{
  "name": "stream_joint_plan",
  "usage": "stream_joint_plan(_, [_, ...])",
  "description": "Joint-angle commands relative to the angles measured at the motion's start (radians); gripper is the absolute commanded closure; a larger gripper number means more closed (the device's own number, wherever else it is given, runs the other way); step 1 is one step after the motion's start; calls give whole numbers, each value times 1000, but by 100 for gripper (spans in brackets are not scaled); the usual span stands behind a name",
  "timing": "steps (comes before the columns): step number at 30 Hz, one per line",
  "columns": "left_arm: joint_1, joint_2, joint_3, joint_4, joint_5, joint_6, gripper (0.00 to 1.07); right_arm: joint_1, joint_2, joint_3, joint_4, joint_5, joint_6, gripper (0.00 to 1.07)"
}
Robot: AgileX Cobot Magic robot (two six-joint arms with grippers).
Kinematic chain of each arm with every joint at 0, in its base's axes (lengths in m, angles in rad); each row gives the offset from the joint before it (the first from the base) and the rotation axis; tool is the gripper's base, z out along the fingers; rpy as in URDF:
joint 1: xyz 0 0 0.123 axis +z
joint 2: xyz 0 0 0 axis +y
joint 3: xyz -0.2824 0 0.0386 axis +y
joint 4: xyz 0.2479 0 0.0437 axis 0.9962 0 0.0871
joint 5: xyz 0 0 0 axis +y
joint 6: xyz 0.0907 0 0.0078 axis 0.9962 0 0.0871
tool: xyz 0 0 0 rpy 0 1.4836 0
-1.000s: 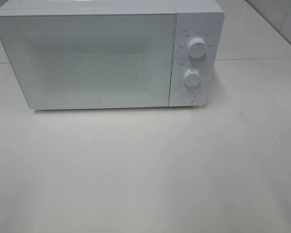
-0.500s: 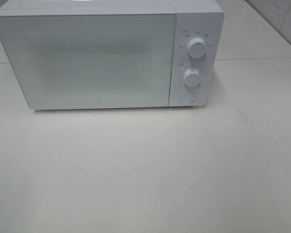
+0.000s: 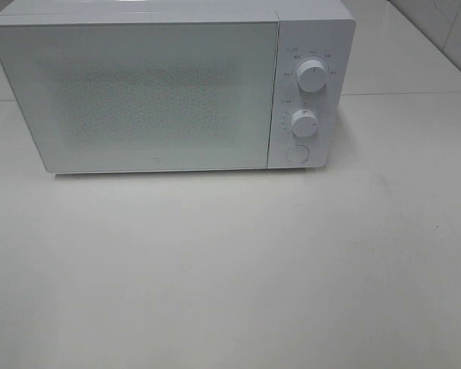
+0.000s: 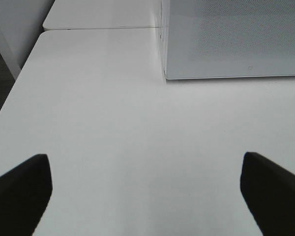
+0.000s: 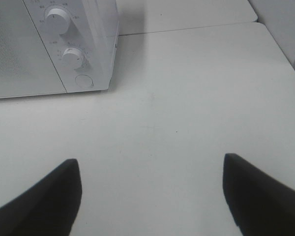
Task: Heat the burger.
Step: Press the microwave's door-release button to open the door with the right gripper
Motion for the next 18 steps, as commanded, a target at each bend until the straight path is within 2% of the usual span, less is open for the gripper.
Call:
stream_joint_plan(1, [4, -18, 3, -2, -10, -4, 10, -24, -69, 3, -1, 54, -11, 31])
stream_joint_plan(18, [4, -16, 3, -2, -10, -4, 10, -32, -96, 20, -1, 76, -20, 31])
